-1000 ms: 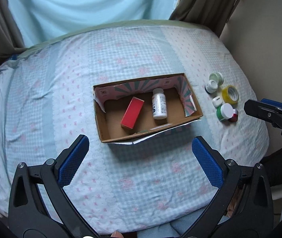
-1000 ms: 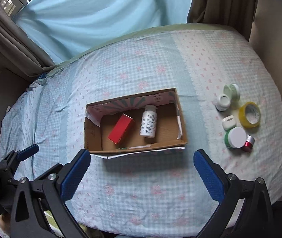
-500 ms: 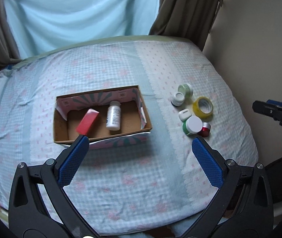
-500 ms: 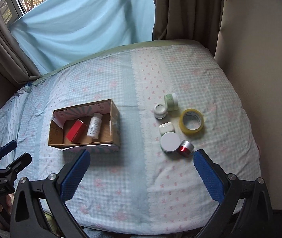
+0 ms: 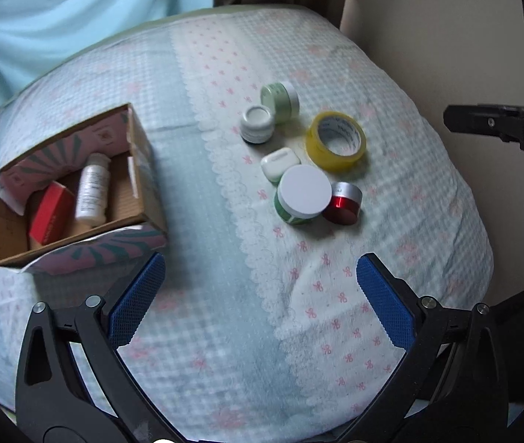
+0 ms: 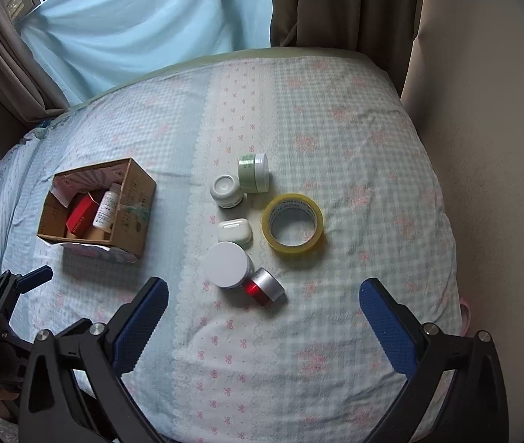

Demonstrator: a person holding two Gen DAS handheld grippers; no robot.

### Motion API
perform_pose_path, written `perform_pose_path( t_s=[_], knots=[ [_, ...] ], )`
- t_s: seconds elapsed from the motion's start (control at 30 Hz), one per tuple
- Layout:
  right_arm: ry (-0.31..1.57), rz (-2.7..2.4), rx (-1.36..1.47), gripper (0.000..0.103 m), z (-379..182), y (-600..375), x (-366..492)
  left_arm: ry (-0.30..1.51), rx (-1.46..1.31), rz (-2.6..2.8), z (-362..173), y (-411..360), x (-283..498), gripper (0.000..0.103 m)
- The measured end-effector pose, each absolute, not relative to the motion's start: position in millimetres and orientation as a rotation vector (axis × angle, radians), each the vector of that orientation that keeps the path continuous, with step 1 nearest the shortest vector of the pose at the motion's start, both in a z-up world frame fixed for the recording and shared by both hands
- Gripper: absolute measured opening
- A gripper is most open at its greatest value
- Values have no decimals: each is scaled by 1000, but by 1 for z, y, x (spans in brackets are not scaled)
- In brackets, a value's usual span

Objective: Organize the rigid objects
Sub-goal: 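Withdraw both tools and move them back toward the remaining items, then grasp the white-lidded green jar with the left tool while the right tool grasps the yellow tape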

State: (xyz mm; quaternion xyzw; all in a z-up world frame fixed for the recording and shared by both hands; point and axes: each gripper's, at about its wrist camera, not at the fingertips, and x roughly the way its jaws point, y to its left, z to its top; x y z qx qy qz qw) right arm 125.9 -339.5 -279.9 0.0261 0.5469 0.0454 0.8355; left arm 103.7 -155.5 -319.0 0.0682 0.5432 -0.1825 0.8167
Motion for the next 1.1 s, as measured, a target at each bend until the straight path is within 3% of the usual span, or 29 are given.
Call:
perform_pose_path(
  t_s=[0.33, 0.6, 0.73, 1.0, 1.1],
  knots=[
    [1214, 121, 33, 103, -410, -355, 180, 1087, 253, -515, -442, -202, 145, 103],
    [1254, 132, -2, 103, -472, -351, 207, 1021, 284, -628, -485, -223, 168, 100],
    [1241, 138, 19, 103, -482, -354, 215, 1010, 323, -688, -494, -236, 174, 88],
    [1218, 139, -24, 103, -490, -346, 237, 968, 414, -716, -494, -254, 179, 80],
    [1224, 137, -19, 103, -495, -347, 243, 985, 395, -729, -493, -256, 181, 69]
  ],
)
